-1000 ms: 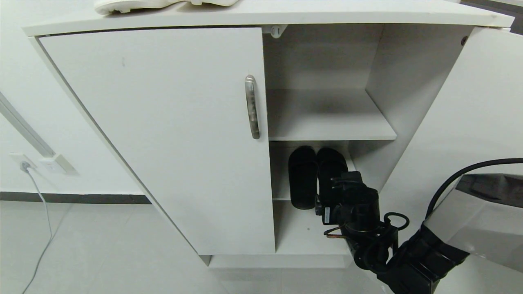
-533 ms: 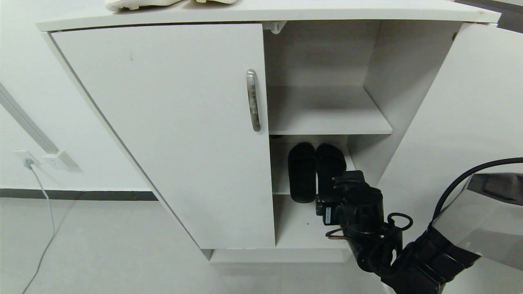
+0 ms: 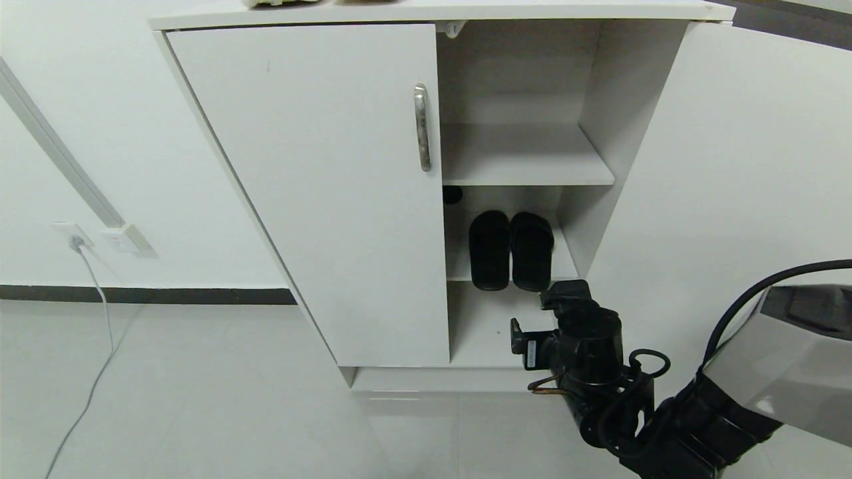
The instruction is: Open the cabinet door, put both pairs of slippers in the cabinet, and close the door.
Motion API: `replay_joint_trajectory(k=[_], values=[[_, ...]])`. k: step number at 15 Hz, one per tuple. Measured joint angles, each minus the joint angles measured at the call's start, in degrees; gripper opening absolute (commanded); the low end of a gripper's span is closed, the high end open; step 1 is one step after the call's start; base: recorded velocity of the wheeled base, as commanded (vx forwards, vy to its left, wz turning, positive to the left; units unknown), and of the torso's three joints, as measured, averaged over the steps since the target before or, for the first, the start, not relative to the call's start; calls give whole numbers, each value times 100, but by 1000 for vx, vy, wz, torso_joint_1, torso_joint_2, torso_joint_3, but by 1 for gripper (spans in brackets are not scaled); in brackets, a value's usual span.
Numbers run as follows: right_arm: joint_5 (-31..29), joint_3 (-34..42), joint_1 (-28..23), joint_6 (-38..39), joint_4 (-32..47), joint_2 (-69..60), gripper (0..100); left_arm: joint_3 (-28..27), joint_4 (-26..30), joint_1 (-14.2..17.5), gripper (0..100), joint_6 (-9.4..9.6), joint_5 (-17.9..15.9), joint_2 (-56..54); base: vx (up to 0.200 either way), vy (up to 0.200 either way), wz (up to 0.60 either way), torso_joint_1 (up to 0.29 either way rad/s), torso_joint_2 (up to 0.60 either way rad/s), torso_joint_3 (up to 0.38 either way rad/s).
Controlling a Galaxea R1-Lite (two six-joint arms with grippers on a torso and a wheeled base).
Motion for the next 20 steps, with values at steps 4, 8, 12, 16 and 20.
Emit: replay_joint_trajectory(k=[4,8,12,16,20], values=[[-4,-1,-2,-5,2,13,100,0,0,0,0,-6,0,0,0,0,0,0,0,0],[-4,-1,-2,-5,2,22,100,0,0,0,0,-6,2,0,0,0,0,0,0,0],[-22,-1,4,-16,5,24,100,2,0,0,0,-6,2,0,0,0,0,1,2,21],[-72,20,11,-16,5,30,100,0,2,-2,0,2,-7,0,0,0,0,-1,5,171],[-118,11,12,-40,-9,22,100,0,0,0,0,24,-9,2,0,0,0,0,2,157]])
